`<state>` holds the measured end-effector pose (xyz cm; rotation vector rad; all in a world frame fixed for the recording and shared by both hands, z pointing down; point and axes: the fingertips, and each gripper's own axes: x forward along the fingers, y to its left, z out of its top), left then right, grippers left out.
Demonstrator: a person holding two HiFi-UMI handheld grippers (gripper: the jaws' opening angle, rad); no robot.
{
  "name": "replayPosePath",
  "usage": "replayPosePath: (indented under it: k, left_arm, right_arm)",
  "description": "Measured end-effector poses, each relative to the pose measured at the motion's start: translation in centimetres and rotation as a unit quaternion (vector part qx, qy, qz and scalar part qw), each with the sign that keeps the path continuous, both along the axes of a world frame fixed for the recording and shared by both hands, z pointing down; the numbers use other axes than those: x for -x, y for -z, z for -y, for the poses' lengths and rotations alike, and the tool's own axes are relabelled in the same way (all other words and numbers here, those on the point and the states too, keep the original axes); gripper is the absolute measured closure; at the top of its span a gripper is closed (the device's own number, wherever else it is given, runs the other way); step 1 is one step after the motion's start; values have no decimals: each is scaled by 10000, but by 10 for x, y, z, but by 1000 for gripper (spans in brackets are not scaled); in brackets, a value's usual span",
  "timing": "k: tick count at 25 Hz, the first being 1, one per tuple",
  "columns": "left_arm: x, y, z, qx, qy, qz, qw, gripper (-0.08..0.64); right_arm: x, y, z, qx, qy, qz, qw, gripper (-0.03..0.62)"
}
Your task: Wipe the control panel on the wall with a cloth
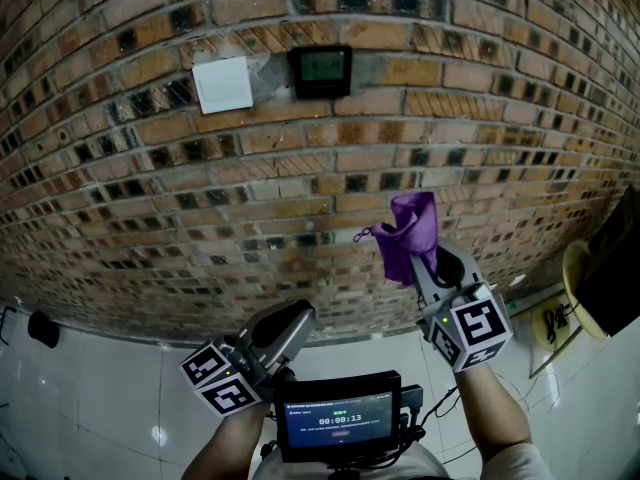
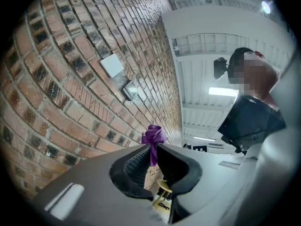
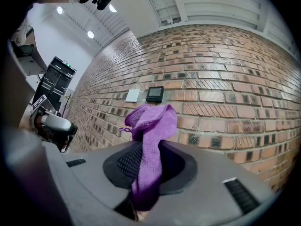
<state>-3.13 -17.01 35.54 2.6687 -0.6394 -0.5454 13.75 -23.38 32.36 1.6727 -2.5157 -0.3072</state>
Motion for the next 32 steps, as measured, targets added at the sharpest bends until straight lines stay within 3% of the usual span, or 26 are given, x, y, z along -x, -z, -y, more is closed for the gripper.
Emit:
replayPosePath:
  k: [32]
  left_arm:
    - [1,-3,5,35,-8,-31,10000,529]
  right_arm:
    - [2,-32,-20,339,31,118,9994,506]
